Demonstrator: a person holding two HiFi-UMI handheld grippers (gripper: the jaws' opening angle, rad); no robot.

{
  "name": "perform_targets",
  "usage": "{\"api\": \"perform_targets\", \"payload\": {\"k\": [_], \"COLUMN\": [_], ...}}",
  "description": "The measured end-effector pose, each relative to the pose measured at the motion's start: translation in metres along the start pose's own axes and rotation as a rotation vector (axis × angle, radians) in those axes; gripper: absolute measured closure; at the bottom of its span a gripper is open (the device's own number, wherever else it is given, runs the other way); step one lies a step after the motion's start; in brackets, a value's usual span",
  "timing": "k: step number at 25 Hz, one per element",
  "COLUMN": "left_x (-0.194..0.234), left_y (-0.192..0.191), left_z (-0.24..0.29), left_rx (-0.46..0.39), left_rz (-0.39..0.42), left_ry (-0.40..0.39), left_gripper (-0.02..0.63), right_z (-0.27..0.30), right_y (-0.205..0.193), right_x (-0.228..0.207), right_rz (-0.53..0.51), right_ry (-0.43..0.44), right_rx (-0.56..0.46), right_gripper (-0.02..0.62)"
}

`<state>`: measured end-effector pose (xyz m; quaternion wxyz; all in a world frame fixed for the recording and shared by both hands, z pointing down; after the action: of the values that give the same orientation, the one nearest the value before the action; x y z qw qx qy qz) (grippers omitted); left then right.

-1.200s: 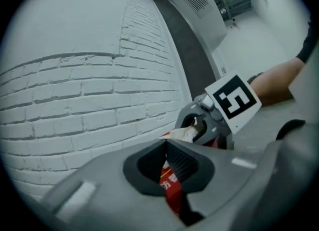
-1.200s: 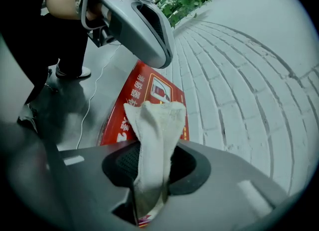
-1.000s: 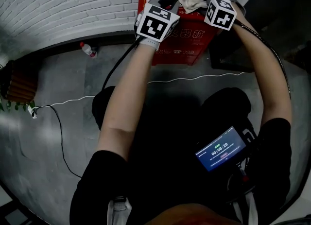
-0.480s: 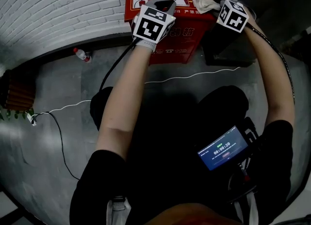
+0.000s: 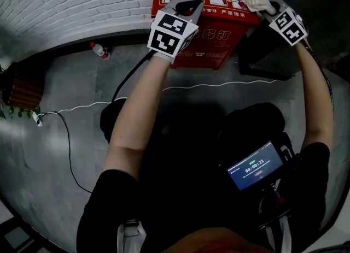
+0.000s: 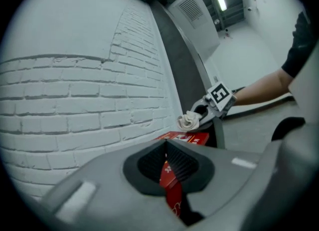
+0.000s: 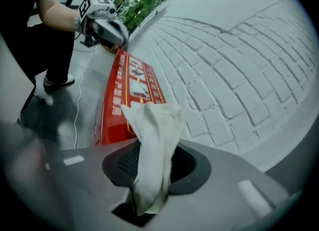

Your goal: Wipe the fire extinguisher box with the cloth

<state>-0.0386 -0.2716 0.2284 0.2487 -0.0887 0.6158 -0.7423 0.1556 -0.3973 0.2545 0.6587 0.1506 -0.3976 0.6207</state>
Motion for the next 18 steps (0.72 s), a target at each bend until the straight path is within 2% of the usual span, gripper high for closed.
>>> {"api": "perform_targets", "payload": {"k": [3, 5, 7, 9, 14, 16, 18], "left_x": [0.006, 0.011, 0.013, 0.013, 0.009, 0.011, 0.008], "left_y": [0.003, 0.007, 0.012, 0.011, 0.005, 0.003, 0.002], "left_z": [-0.014, -0.025, -0.032, -0.031, -0.031, -0.036, -0.041], "left_rx": [-0.046, -0.081, -0.110, -0.122, -0.148, -0.177, -0.198], "left_rz": [-0.012, -0.044, -0.078, -0.085, -0.071, -0.108, -0.156], "left_ry": [0.043, 0.076, 0.092, 0.094, 0.113, 0.127, 0.118], "left_gripper": [0.603, 0.603, 0.603, 0.603, 0.603, 0.603, 0.603], "right_z": [-0.013, -0.026, -0.040, -0.047, -0.061, -0.071, -0.081], "right_y": [0.048, 0.085, 0.120, 0.145, 0.171, 0.174, 0.171], "right_x": [0.007, 0.018, 0.029, 0.036, 0.049, 0.059, 0.071], "right_rz": [0.007, -0.009, 0.024, 0.125, 0.500, 0.617, 0.688], "right_ry": [-0.034, -0.040, -0.037, -0.014, 0.119, 0.169, 0.187], "right_rx": [-0.117, -0.182, -0.269, -0.388, -0.690, -0.775, -0.830], "right_gripper": [0.472, 0.472, 0.471, 0.468, 0.462, 0.461, 0.460]}}
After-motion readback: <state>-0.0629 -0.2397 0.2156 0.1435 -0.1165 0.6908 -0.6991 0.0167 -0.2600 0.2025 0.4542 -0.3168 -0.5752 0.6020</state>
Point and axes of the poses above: the fingertips, and each gripper's own axes: z forward along the fingers, x to its left, y out of its top, the point moved 2 cm from there along -z, backward along the fingers, and after that the axes turned 8 degrees about x, right-handed, at the moved point
